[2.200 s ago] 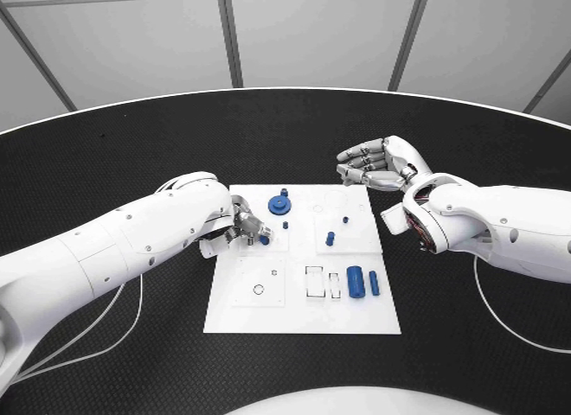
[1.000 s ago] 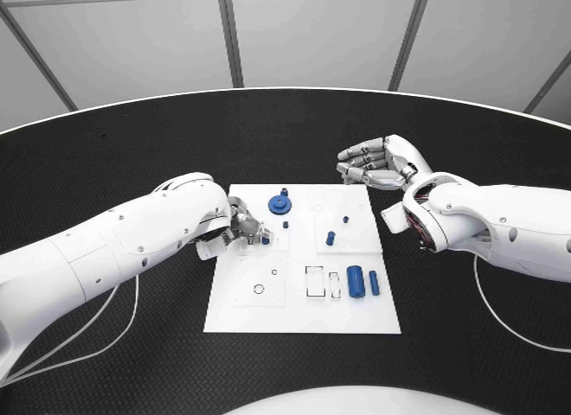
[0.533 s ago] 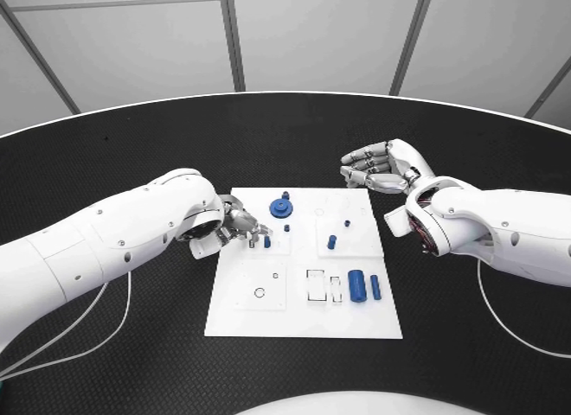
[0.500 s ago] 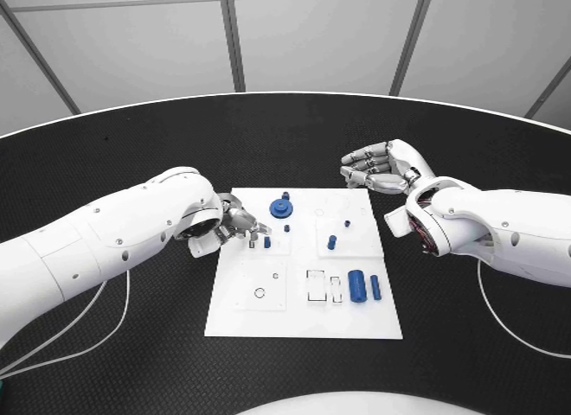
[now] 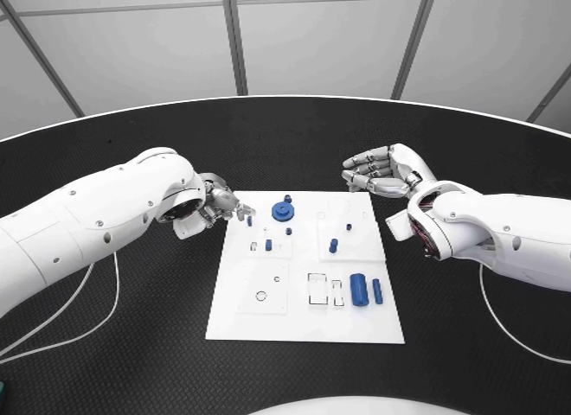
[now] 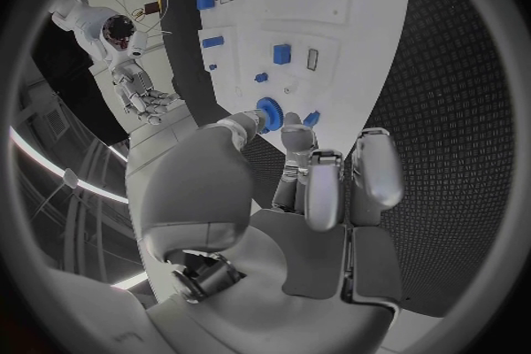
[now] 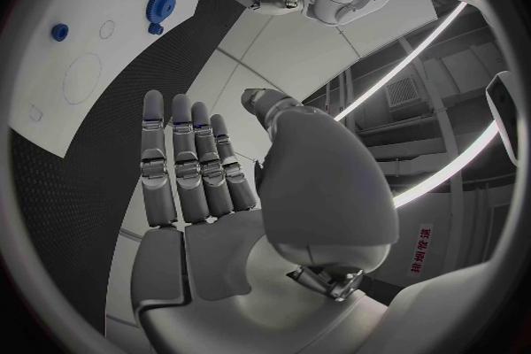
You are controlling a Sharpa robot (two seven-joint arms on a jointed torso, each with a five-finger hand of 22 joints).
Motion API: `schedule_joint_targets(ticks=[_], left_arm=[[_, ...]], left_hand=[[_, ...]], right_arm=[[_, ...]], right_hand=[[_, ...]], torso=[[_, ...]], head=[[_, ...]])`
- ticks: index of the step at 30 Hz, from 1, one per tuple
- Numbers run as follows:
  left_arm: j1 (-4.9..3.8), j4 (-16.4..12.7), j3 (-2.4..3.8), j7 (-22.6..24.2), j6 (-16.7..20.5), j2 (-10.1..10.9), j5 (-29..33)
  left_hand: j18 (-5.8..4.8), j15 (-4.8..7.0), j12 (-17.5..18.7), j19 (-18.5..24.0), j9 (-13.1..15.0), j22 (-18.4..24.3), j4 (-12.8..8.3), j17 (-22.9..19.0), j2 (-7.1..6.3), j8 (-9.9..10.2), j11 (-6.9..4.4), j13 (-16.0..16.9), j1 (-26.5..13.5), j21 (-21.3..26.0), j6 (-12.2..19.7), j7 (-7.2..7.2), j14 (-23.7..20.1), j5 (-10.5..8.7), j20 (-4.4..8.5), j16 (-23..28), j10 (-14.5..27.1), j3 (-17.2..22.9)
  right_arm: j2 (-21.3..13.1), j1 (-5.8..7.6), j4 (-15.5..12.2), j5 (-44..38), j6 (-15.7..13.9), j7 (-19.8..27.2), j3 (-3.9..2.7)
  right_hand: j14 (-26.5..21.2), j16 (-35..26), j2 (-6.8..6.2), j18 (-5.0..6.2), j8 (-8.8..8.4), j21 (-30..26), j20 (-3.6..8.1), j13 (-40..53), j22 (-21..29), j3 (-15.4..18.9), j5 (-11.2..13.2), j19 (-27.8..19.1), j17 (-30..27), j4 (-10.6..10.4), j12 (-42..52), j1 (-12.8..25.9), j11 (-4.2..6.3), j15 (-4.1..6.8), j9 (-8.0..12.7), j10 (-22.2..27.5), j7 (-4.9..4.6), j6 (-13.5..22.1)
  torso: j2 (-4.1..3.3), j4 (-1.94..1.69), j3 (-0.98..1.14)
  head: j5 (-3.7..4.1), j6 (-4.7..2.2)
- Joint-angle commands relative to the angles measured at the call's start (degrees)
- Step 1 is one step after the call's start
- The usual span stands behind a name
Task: Assemble the parts on the task board
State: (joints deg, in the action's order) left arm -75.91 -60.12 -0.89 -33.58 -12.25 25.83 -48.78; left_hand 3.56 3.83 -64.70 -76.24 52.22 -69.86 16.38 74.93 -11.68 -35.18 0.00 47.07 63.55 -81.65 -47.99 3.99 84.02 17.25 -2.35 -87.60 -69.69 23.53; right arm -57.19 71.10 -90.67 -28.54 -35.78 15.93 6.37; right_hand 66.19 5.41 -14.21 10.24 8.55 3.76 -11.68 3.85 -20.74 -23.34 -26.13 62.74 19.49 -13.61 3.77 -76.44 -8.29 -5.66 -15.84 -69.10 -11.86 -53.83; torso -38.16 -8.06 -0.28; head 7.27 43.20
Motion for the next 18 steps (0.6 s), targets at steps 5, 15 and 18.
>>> schedule_joint_targets(ticks=[5,15,18], left_arm=[[-0.10,1.99,0.03,3.08,0.77,-1.44,-7.33],[-0.08,7.49,0.00,6.14,-1.05,-4.94,-13.67],[-0.06,8.72,-0.01,6.95,-1.19,-5.68,-15.81]], left_hand=[[1.40,-1.09,1.39,1.79,-1.46,2.18,0.17,7.94,-0.41,1.98,0.78,-1.83,1.38,1.36,0.82,1.08,4.12,0.09,-0.70,0.30,2.33,-1.17],[1.58,-1.60,2.25,2.34,-2.71,2.96,0.33,7.45,-0.44,3.36,1.32,-3.13,0.95,1.88,0.99,1.64,3.91,0.01,-1.20,0.49,3.75,-2.34],[1.54,-1.71,1.97,2.20,-3.00,2.77,0.39,7.65,-0.18,3.60,1.41,-2.74,0.55,1.82,0.84,1.73,3.95,-0.01,-1.32,0.41,3.62,-2.67]], right_arm=[[0.00,0.00,-0.03,0.00,-0.04,0.00,0.00],[0.02,0.00,-0.30,0.00,-0.14,-0.04,0.00],[-0.02,0.00,-0.37,0.00,-0.18,-0.05,0.00]], right_hand=[[-0.38,-0.20,0.03,0.17,-0.22,-0.11,-0.09,-0.01,0.06,0.01,-0.15,-0.44,-0.05,-0.16,0.05,0.39,-0.06,-0.12,0.06,0.39,-0.40,0.06],[-0.38,-0.20,0.03,0.17,-0.22,-0.11,-0.09,-0.01,0.06,0.01,-0.15,-0.44,-0.05,-0.16,0.05,0.39,-0.06,-0.12,0.06,0.39,-0.40,0.06],[-0.38,-0.20,0.03,0.17,-0.22,-0.11,-0.09,-0.01,0.06,0.01,-0.15,-0.44,-0.05,-0.16,0.05,0.39,-0.06,-0.12,0.06,0.39,-0.40,0.06]], torso=[[-0.16,0.03,0.03],[-0.63,0.19,-0.11],[-0.82,0.26,-0.15]], head=[[-0.03,-0.42],[-0.44,-0.82],[-0.49,-0.97]])
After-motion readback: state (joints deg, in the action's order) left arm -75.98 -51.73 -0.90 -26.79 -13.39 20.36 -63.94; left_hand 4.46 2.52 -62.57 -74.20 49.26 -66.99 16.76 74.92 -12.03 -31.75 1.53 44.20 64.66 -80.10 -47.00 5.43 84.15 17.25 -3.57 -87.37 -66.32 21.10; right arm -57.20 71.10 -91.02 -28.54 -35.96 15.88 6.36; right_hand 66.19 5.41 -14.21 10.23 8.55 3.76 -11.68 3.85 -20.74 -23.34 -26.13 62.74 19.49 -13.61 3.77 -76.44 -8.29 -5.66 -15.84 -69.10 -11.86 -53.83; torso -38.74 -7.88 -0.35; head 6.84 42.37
